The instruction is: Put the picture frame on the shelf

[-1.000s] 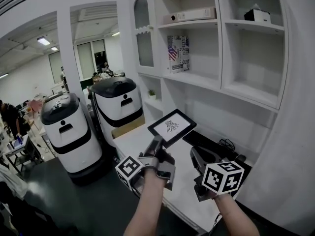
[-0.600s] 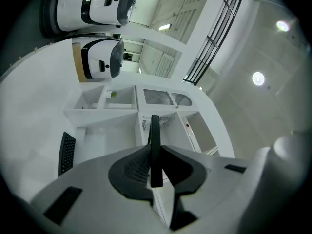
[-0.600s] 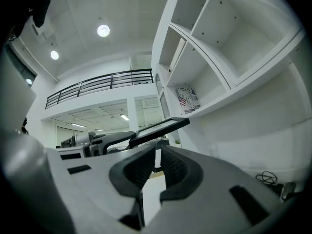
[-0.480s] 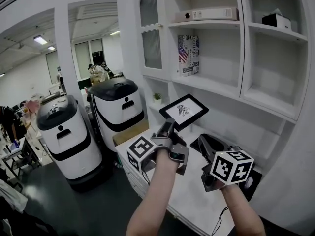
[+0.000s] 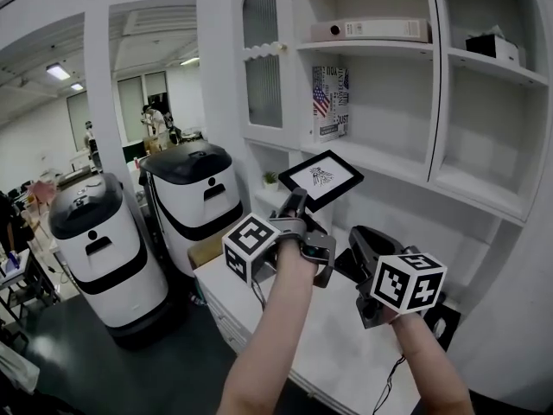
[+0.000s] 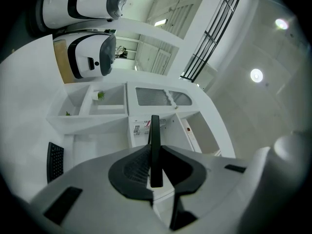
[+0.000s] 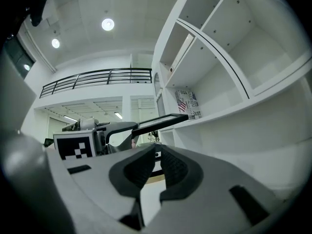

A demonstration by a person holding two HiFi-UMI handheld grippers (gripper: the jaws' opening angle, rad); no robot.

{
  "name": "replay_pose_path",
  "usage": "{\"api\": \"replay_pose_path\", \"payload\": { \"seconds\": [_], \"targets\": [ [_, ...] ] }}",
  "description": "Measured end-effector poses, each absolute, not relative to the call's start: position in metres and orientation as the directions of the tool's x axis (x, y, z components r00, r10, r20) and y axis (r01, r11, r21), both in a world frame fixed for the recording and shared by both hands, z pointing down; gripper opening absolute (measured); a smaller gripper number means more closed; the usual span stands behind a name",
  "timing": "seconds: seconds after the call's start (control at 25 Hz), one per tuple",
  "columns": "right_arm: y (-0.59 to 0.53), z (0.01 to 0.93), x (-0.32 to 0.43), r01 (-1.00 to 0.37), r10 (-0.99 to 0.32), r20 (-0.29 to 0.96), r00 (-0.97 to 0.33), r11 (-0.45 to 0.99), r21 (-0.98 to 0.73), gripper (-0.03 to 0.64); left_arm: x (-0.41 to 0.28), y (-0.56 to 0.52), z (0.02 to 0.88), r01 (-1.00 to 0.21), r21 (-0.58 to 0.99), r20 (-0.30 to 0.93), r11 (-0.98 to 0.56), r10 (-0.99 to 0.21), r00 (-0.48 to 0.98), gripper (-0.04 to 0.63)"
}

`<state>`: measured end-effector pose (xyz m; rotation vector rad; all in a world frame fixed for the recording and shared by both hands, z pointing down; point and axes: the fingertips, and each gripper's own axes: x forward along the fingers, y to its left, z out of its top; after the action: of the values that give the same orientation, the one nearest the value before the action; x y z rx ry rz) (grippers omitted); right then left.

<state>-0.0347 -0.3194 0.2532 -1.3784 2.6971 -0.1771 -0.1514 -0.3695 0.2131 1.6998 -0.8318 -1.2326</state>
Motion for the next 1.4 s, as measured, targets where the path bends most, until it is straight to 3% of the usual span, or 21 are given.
{"api": "replay_pose_path", "payload": {
  "seconds": [1.4],
  "targets": [
    [-0.392,0.211,-0.002,-0.854,-0.855,-0.021,-0.518,0.518,-0.048,0.018,-0.107,-0.493,0.183,-0.053,0.952,-0.276,-0.301,-0.921,0.273,0.064]
  ]
}}
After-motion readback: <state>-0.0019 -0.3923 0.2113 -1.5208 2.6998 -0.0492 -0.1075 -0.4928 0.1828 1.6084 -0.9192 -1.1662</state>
